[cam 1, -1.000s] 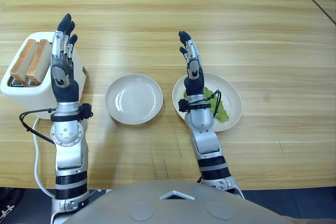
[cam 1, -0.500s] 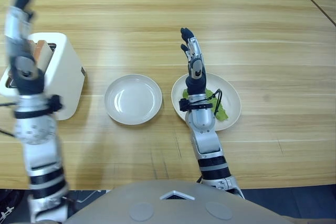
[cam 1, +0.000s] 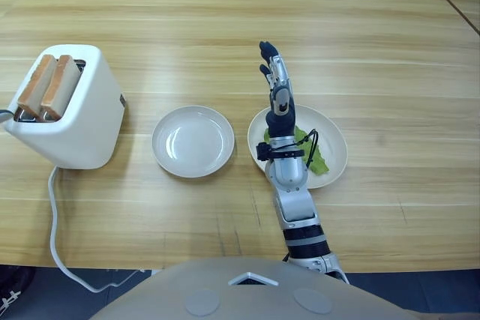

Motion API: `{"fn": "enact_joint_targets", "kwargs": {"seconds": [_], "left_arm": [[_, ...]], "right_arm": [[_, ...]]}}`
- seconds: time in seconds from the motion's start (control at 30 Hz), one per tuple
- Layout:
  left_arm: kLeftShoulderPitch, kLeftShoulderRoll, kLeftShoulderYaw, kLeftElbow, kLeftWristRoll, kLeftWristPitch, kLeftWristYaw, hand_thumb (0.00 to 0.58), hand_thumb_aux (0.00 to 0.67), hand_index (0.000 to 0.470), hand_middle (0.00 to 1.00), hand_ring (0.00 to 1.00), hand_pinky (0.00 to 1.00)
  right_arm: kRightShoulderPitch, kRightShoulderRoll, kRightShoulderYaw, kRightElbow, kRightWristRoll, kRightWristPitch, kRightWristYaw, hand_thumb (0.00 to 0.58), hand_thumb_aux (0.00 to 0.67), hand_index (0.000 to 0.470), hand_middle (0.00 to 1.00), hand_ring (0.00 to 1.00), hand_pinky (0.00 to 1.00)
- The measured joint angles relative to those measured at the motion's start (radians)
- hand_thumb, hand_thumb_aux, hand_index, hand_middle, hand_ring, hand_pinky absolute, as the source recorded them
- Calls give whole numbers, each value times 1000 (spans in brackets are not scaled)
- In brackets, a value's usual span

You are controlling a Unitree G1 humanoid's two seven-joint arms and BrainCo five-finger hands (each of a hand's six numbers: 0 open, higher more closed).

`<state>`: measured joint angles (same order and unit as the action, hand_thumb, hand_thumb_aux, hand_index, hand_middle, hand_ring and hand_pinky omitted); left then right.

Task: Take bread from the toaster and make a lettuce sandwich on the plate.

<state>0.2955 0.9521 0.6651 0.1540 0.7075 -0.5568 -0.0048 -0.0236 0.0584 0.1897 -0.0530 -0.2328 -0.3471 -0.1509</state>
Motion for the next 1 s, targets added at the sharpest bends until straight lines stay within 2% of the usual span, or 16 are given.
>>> {"fn": "enact_joint_targets", "kwargs": {"seconds": [0.1, 0.37, 0.67, 1.0], "left_arm": [[18, 23, -70, 65, 21, -20, 21, 0, 0, 0, 0, 0, 0], [13, 61, -124, 117, 7, -9, 92, 0, 0, 0, 0, 0, 0], [-25, 63, -173, 121, 3, 69, 142, 0, 0, 0, 0, 0, 0], [-59, 61, -255, 110, -30, 133, 131, 0, 0, 0, 0, 0, 0]], "right_arm": [[0, -1, 0, 1, -1, 0, 0, 0, 0, 0, 0, 0, 0], [2, 0, 3, 4, -9, 0, 1, 0, 0, 0, 0, 0, 0], [3, 1, 4, 7, -9, 0, 3, 0, 0, 0, 0, 0, 0], [5, 1, 6, 9, -8, -2, 8, 0, 0, 0, 0, 0, 0]]}}
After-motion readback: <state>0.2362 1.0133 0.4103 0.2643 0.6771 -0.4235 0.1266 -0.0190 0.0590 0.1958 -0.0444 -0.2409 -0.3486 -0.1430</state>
